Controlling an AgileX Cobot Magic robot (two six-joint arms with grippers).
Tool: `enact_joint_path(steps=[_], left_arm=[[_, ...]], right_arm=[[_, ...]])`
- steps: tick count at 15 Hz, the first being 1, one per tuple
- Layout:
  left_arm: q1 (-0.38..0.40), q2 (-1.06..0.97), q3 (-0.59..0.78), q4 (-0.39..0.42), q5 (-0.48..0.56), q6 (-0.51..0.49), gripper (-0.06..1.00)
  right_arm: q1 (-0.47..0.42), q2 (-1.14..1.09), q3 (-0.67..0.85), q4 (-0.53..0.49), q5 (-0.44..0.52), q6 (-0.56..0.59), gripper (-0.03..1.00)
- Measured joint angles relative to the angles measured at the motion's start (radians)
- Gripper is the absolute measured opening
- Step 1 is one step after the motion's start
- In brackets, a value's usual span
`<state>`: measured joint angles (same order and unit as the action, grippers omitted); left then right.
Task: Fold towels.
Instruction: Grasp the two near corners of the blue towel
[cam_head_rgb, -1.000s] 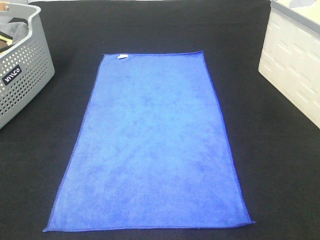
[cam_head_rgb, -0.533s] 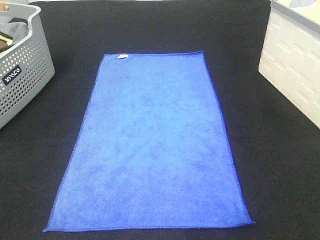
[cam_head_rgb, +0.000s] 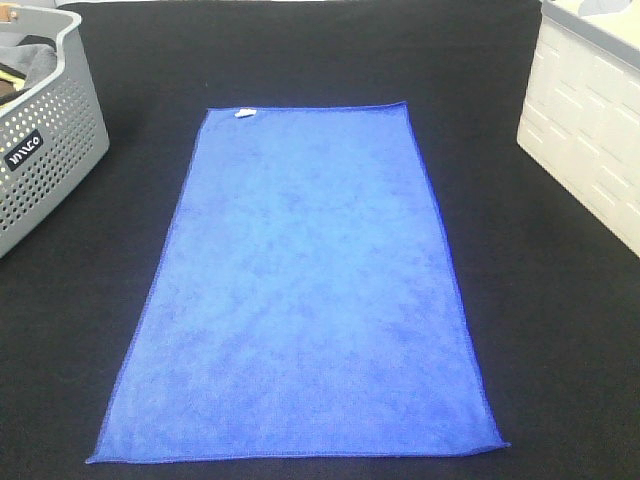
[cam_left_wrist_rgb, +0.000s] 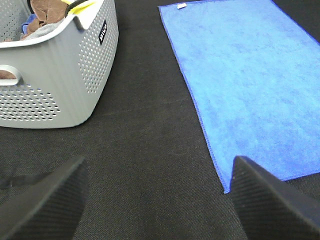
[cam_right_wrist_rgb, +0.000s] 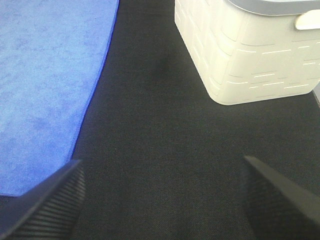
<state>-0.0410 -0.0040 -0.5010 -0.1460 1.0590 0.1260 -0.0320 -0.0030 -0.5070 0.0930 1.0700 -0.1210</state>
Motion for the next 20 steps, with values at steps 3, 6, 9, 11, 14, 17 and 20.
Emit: enact_joint_path(steps=[3,6,9,11,14,17,20], left_arm=[[0.0,0.0,0.0,0.0,0.0,0.0,0.75],[0.0,0.0,-0.003,-0.002,-0.015,-0.049,0.75],[0.0,0.005,-0.006,-0.002,-0.034,-0.115,0.75],[0.0,0.053,-0.007,-0.003,-0.048,-0.164,0.75],[0.0,0.187,-0.007,-0.066,-0.101,-0.218,0.75],[0.0,0.324,-0.007,-0.168,-0.132,-0.223,0.75],[0.0,0.524,-0.007,-0.226,-0.14,-0.201,0.75]], right_arm=[[0.0,0.0,0.0,0.0,0.0,0.0,0.79],[0.0,0.0,0.0,0.0,0.0,0.014,0.79],[0.0,0.069,0.0,0.0,-0.004,0.053,0.77],[0.0,0.143,0.0,0.0,-0.008,0.073,0.76],[0.0,0.295,0.0,0.006,-0.011,0.127,0.76],[0.0,0.415,0.0,0.054,-0.024,0.149,0.76],[0.0,0.563,-0.003,0.116,-0.051,0.15,0.76]])
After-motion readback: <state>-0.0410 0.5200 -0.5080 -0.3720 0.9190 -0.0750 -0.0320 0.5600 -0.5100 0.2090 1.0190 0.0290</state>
